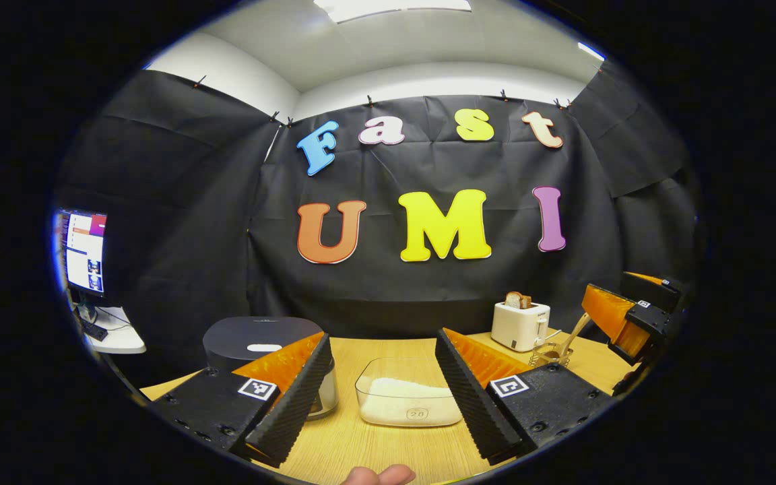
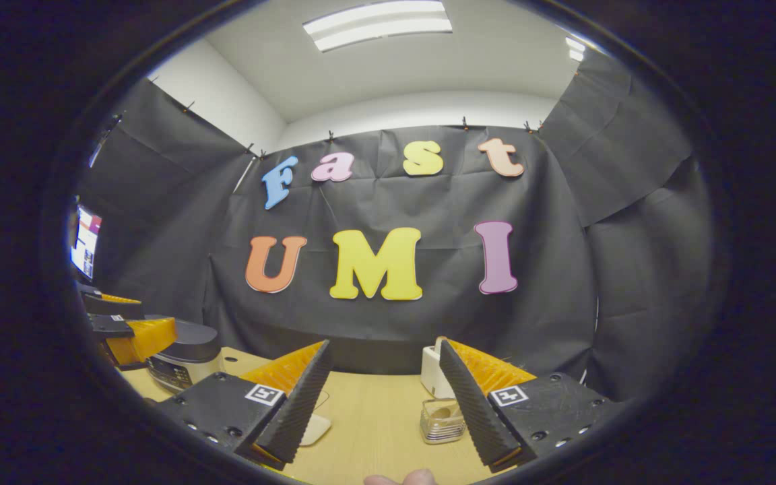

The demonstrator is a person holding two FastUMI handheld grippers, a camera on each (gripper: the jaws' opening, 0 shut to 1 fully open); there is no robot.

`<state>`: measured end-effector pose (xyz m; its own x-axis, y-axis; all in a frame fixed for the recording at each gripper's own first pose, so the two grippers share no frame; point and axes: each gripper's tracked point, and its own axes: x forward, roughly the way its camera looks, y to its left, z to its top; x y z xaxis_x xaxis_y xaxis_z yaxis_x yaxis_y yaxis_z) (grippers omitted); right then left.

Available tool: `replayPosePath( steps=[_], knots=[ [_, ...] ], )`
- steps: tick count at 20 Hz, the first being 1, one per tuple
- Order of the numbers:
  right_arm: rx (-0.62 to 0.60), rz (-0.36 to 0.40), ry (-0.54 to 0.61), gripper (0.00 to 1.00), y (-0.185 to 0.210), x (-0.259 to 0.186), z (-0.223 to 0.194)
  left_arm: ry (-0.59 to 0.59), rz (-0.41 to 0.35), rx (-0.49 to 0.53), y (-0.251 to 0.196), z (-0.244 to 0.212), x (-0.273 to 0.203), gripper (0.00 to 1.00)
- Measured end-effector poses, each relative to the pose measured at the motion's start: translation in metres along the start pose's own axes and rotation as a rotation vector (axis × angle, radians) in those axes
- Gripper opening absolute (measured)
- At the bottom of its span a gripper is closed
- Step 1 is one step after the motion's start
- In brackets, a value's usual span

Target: Close the left gripper, press the button to open the rice cooker; take a wooden spoon from the chopstick holder with the right hand, scoop a spoonful of rice and pour it into the rice cooker, then put the wooden spoon back into the chopstick holder.

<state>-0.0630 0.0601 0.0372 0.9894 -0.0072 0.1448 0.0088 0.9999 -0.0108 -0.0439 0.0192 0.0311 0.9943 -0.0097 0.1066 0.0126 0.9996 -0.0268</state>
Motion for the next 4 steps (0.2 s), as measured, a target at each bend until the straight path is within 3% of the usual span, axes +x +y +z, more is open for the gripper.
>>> replayPosePath(
  steps=[4],
  knots=[
    [-0.018,-0.003,0.008,0.95,0.0051,-0.0044,0.0078,0.007,-0.001,0.023,0.0075,-0.0067,0.0034,1.0]
  ],
)
